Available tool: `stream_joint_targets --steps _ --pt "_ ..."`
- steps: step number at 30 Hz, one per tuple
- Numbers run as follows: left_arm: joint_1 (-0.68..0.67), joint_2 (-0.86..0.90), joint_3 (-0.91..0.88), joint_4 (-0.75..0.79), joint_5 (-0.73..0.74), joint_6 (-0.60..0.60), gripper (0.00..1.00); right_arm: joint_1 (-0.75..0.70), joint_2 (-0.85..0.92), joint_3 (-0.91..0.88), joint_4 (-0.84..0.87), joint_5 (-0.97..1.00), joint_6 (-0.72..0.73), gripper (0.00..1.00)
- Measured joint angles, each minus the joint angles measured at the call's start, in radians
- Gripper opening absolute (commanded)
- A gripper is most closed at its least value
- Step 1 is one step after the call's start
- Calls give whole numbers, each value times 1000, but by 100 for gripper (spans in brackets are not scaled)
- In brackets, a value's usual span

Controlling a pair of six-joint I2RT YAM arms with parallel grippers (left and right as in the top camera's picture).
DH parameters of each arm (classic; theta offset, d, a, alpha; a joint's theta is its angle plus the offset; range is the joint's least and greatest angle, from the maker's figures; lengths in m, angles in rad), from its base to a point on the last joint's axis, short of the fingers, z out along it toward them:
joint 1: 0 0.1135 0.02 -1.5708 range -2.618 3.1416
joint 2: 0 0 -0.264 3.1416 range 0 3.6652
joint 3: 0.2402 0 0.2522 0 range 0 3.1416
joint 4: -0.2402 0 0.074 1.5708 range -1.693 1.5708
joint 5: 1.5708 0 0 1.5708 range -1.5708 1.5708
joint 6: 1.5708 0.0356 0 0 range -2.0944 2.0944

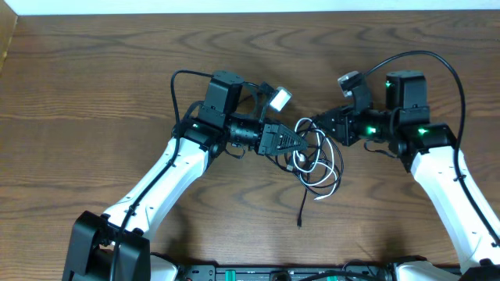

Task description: Untangle cables

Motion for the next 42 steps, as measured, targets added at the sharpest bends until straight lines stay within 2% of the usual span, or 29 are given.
stream_joint_targets --steps 2,7,9,10,11,13,22,24,26,27,33,39,42 --pt "0 0 0 2 12 0 8 23 0 0 25 -2 -4 43" --pt "0 0 0 3 19 0 8 45 0 0 64 -3 -7 31" --pt "0 0 0 3 21 0 8 45 0 0 77 -3 -7 29" --pt "0 0 0 3 21 0 8 45 0 0 82 -1 -7 39" --pt "0 0 0 3 21 0 8 45 0 0 85 3 -7 62" --pt "0 0 0 3 23 0 8 45 0 0 94 19 -7 79" --pt "0 0 0 4 48 0 8 45 0 0 145 71 -11 75" --pt "0 0 0 3 50 0 8 46 0 0 142 68 -20 70" --pt "0 0 0 3 55 0 8 47 0 0 132 51 -43 72" --pt "0 0 0 3 55 0 8 47 0 0 128 49 -50 69" --pt "0 0 0 -3 16 0 8 47 0 0 95 56 -77 74" --pt "0 0 0 -51 -90 4 8 47 0 0 83 -14 -219 73" --pt "0 0 0 -76 -114 8 8 46 0 0 81 -58 -352 74"
